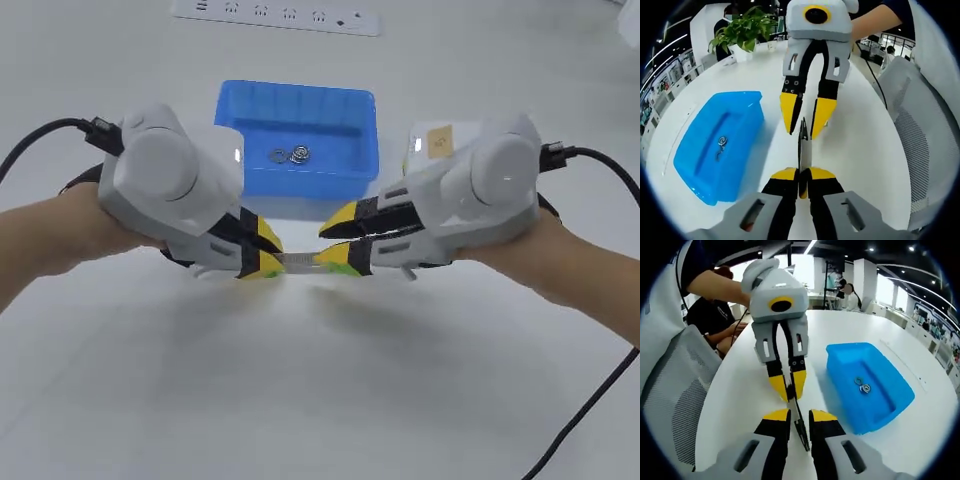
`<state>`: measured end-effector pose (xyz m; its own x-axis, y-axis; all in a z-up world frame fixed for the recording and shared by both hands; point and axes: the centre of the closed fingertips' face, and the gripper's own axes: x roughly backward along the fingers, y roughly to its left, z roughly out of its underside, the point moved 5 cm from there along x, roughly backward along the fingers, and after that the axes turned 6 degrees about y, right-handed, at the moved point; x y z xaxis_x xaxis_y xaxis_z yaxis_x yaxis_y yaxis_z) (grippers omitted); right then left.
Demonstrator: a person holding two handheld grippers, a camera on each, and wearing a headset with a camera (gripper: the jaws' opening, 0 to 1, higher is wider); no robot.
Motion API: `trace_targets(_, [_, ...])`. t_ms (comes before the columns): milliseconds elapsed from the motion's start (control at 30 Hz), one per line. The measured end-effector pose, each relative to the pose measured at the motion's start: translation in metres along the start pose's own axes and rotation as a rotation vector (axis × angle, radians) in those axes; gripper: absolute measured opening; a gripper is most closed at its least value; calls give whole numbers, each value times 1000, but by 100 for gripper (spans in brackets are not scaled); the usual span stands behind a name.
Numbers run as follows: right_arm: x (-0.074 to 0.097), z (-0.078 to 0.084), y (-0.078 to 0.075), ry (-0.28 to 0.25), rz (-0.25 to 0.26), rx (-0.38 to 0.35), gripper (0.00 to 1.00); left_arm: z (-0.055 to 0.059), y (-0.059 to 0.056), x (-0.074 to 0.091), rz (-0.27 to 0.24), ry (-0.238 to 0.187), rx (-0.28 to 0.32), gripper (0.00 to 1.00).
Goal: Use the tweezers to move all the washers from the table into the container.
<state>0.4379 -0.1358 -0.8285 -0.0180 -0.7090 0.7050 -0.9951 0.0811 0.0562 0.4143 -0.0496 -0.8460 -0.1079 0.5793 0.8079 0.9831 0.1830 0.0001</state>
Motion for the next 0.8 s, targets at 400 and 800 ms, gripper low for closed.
trace_targets(400, [-14,18,7,61,-112,-183,16,-8,-4,2,-25,-19,-135,11])
trace_targets(800, [-12,16,13,98,-87,6,11,-4,-1,-1,4,-2,-19,11])
